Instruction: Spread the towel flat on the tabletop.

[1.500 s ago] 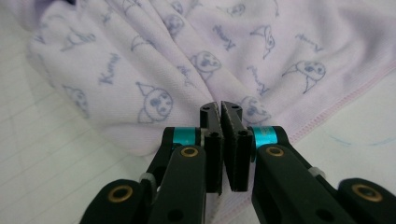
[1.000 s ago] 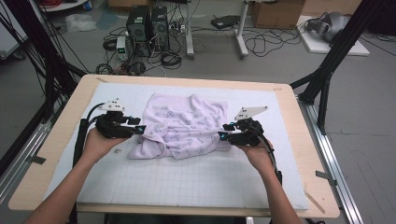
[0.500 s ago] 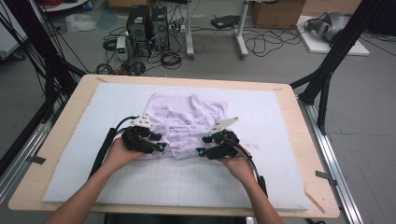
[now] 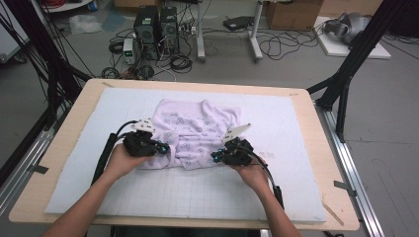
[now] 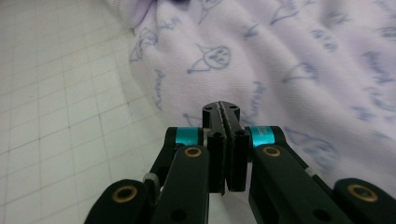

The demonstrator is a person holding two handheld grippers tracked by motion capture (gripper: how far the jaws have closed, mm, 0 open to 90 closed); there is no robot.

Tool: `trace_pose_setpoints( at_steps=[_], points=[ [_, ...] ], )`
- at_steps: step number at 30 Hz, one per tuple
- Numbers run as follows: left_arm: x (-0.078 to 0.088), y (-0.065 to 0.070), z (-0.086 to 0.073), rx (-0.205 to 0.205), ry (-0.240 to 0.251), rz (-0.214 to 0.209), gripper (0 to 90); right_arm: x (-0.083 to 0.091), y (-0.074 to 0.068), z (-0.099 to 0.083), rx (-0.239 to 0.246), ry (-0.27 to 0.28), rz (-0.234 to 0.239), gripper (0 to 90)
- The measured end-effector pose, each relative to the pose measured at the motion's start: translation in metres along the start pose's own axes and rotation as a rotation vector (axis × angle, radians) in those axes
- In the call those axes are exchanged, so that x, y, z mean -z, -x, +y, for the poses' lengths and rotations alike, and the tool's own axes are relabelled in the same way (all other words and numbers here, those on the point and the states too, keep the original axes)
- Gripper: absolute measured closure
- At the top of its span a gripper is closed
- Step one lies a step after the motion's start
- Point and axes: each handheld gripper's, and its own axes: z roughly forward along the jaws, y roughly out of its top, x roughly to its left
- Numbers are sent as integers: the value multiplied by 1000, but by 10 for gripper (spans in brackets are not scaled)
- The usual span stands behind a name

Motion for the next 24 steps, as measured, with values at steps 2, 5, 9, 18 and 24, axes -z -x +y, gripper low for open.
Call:
trace_pose_setpoints(
  at_steps=[2, 5, 9, 18, 24],
  points=[
    [7, -2, 0, 5, 18, 17, 865, 8, -1, 0, -9, 34, 3, 866],
    [18, -10, -3, 28, 37, 43, 865, 6, -9, 3, 13, 25, 10, 743],
    [27, -21, -12, 39, 13, 80, 865, -10, -17, -1, 31, 37, 21, 649],
    [26, -36, -32, 93, -14, 80, 797, -32, -18, -7, 20, -18, 8, 526],
    [43, -25, -21, 69, 22, 55, 610, -35, -16, -7, 19, -13, -15, 626]
  ],
)
